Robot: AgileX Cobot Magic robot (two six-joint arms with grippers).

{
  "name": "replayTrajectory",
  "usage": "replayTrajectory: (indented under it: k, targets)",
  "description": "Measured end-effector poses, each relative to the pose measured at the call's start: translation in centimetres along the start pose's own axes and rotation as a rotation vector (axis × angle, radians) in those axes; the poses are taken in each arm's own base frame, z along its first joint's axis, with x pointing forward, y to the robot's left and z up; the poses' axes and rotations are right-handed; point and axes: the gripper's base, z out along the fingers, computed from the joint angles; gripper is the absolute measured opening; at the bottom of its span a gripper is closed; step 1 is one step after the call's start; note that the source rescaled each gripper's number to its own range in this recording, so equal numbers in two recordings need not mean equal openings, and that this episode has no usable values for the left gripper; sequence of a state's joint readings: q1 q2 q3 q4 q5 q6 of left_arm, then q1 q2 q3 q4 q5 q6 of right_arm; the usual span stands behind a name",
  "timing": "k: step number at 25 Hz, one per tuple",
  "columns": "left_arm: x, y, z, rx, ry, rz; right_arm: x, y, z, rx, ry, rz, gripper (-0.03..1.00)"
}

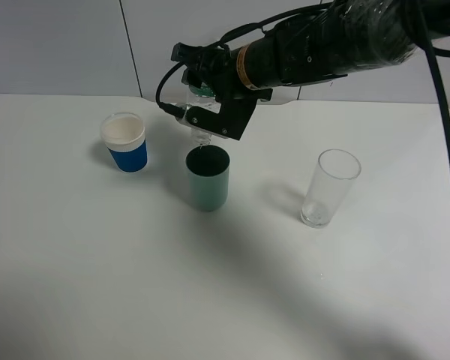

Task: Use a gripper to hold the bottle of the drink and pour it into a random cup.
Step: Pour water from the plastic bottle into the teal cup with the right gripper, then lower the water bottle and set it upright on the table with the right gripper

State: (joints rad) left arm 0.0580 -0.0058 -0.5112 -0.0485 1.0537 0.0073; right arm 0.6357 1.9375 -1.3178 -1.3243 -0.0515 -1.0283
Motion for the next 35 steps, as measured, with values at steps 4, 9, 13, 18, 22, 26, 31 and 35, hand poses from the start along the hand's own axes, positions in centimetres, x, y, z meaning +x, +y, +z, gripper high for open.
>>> replayTrajectory:
  k: [4, 9, 13, 18, 22, 26, 31, 35]
  targets:
    - [0.0, 0.0, 0.0, 0.000, 0.000, 0.000, 0.0, 0.0, 0.0, 0.001, 0.002, 0.188, 0.00]
    - [0.0, 0.0, 0.0, 0.000, 0.000, 0.000, 0.8, 0.3, -0.3, 0.022, 0.004, 0.643, 0.00]
    - [0.0, 0.0, 0.0, 0.000, 0.000, 0.000, 2.7, 0.4, -1.5, 0.068, 0.021, 1.066, 0.00]
    - [0.0, 0.0, 0.0, 0.000, 0.000, 0.000, 5.5, 0.9, -3.5, 0.145, 0.042, 1.566, 0.00]
    - [0.0, 0.0, 0.0, 0.000, 0.000, 0.000, 7.5, 2.0, -5.2, 0.214, 0.018, 1.876, 0.00]
    - [0.0, 0.0, 0.0, 0.000, 0.000, 0.000, 8.2, 3.6, -6.6, 0.267, -0.069, 2.064, 0.00]
    - [0.0, 0.0, 0.0, 0.000, 0.000, 0.000, 7.7, 6.6, -7.5, 0.286, -0.143, 2.168, 0.00]
    - [0.0, 0.0, 0.0, 0.000, 0.000, 0.000, 6.9, 9.2, -7.9, 0.271, -0.098, 2.178, 0.00]
